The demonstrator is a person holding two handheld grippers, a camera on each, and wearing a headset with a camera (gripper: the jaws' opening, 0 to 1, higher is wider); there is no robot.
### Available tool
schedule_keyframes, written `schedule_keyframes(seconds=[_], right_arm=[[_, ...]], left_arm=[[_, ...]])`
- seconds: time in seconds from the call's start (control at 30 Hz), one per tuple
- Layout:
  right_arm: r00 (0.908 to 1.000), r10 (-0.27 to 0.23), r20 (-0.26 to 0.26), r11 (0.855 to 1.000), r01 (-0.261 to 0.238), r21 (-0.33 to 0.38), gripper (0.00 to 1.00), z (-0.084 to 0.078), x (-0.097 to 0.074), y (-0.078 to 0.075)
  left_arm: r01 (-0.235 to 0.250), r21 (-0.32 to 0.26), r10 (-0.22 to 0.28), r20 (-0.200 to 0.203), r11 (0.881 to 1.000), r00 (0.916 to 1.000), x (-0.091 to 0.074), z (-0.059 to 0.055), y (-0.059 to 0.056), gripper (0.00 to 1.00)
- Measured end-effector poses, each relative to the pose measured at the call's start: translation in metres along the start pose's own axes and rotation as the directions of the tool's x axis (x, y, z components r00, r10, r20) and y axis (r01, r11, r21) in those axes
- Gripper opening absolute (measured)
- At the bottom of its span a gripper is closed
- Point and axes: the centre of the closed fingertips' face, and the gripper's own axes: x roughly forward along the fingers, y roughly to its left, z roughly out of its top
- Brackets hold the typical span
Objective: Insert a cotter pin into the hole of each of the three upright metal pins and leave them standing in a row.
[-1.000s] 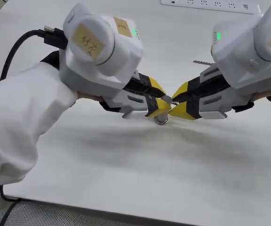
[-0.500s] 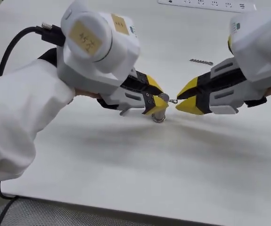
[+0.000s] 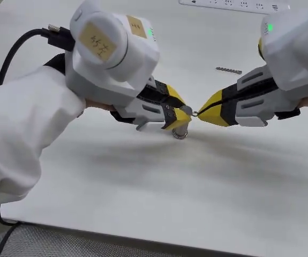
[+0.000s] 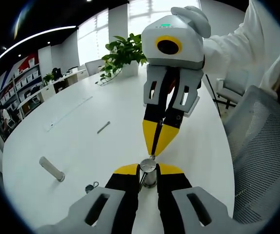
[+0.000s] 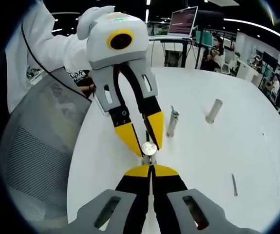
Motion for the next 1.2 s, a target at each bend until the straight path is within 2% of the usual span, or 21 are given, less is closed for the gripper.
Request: schedule_keyframes(seconds=[0.3, 0.47, 0.6, 0.67, 0.77, 0.9, 0.97, 1.07, 1.13, 1.2], right_arm=[[0.9999, -0.010, -0.009, 1.000, 0.010, 0.004, 0.00, -0.002, 0.002, -0.002], [0.9997, -0.009, -0.022, 1.000, 0.009, -0.004, 0.02, -0.004, 0.001, 0.000], [0.9996, -0.014, -0.025, 1.000, 0.014, 0.004, 0.06, -0.006, -0.001, 0.001], [0.9997, -0.014, -0.019, 1.000, 0.014, 0.013, 0.09, -0.005, -0.001, 0.000], [0.9999, -0.016, -0.007, 1.000, 0.016, 0.023, 0.12, -0.001, 0.000, 0.001], [0.9998, -0.019, 0.000, 0.999, 0.019, 0.034, 0.14, 0.001, 0.002, 0.000], [0.9996, -0.026, -0.010, 0.999, 0.026, 0.031, 0.13, 0.001, 0.004, -0.001], [0.9997, -0.020, -0.015, 0.999, 0.021, 0.045, 0.13, 0.000, 0.006, 0.001], [0.9997, -0.016, -0.016, 0.999, 0.017, 0.045, 0.13, -0.001, 0.007, 0.000], [0.9998, -0.012, -0.017, 0.999, 0.013, 0.042, 0.13, -0.001, 0.008, 0.001]], left_arm=[[-0.008, -0.014, 0.008, 0.003, 1.000, 1.0000, 0.000, -0.001, 0.000, 0.10], [-0.016, 0.011, 0.016, -0.007, 1.000, 0.9999, -0.001, -0.004, 0.000, 0.11], [-0.035, -0.015, 0.034, -0.028, 0.999, 0.9990, -0.007, -0.010, 0.002, 0.25], [-0.048, -0.019, 0.048, -0.019, 0.999, 0.9987, -0.011, -0.013, 0.002, 0.30], [-0.053, -0.057, 0.053, -0.012, 0.997, 0.9985, -0.019, -0.019, -0.003, 0.36], [-0.063, -0.126, 0.070, 0.056, 0.990, 0.9959, -0.027, -0.021, -0.012, 0.49], [-0.077, -0.153, 0.092, 0.091, 0.985, 0.9917, -0.031, -0.020, -0.013, 0.62], [-0.071, -0.142, 0.082, 0.076, 0.987, 0.9937, -0.037, -0.024, -0.018, 0.77], [-0.071, -0.133, 0.081, 0.065, 0.989, 0.9947, -0.040, -0.026, -0.021, 0.81], [-0.085, -0.140, 0.094, 0.056, 0.986, 0.9940, -0.042, -0.030, -0.020, 0.85]])
